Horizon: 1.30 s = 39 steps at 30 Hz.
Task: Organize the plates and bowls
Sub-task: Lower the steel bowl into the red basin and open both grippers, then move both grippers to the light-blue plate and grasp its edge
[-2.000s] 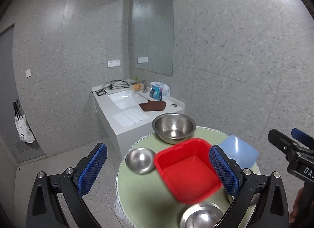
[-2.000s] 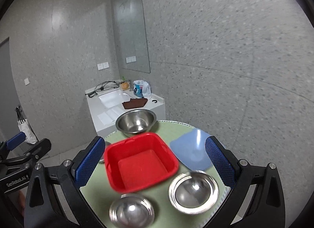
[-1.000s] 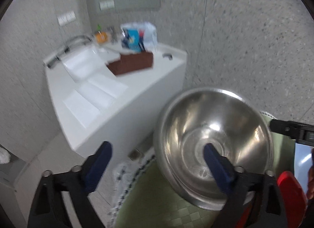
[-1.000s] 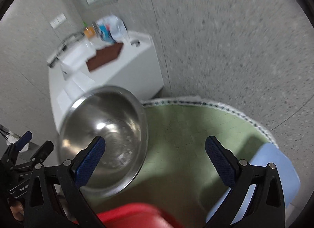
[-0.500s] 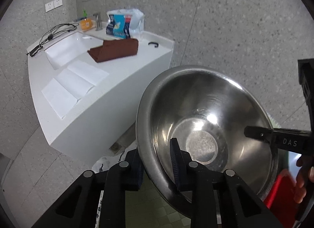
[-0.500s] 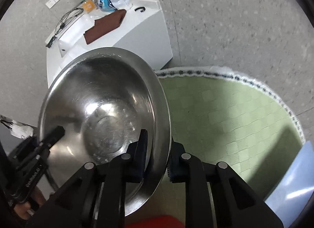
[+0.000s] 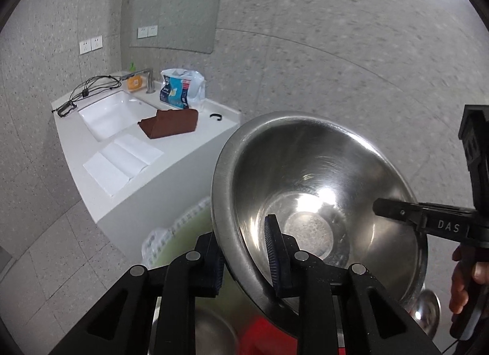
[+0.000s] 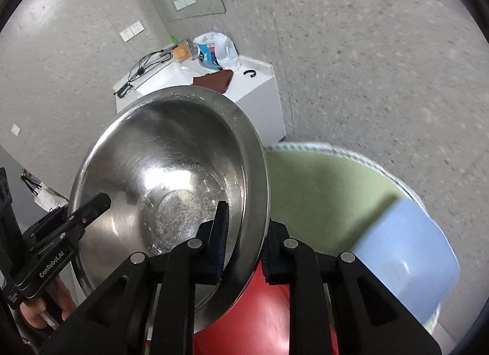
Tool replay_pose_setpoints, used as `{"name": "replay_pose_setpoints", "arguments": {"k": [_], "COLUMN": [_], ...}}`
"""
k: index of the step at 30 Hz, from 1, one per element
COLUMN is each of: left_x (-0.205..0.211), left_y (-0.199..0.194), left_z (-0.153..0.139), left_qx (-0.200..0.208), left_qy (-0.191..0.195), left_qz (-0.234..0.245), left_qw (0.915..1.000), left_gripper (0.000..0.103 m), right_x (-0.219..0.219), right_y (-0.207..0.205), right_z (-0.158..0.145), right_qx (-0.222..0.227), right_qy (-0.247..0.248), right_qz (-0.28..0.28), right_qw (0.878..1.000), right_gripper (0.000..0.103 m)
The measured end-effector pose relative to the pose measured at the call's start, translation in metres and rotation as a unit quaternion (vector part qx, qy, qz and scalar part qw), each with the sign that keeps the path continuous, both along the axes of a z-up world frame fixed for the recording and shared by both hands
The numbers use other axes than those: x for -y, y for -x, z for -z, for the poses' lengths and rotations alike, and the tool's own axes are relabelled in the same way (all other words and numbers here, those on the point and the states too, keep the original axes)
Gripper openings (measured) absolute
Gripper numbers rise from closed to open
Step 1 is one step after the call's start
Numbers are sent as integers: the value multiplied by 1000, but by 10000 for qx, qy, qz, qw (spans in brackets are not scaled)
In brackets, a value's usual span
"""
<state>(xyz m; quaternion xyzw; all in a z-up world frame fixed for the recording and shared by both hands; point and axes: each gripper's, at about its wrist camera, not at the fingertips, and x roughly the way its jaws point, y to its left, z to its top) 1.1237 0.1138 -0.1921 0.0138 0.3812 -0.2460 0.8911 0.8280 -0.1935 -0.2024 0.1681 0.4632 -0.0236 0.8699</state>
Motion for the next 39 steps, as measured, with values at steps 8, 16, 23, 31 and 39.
{"name": "replay_pose_setpoints", "arguments": {"k": [8,16,23,31,39], "left_x": [1,7,15,33,41], "left_y": [118,145,150,133,150], "left_z": [8,37,45,42,1], "left_qx": [-372,-747,-886,-808,-179], "left_qy": [-227,-716,-923,-824,-712], "left_qz": [20,-171,-264,-220,-138], "left_qw": [9990,9945,9914,9931,9972], "left_gripper": [21,21,21,47,79], "right_x": [5,1,-9,-10,-4], "right_y": [87,111,114,120,136], "right_z": [21,73,95,98,69], "right_qx": [-279,-736,-847,-800,-375], "right_qy": [102,66,383,421,633], "right_qz": [-35,-100,-216,-299,-207], "right_qw": [9996,9972,9954,9955,9971], "right_gripper": [23,25,27,53,69]}}
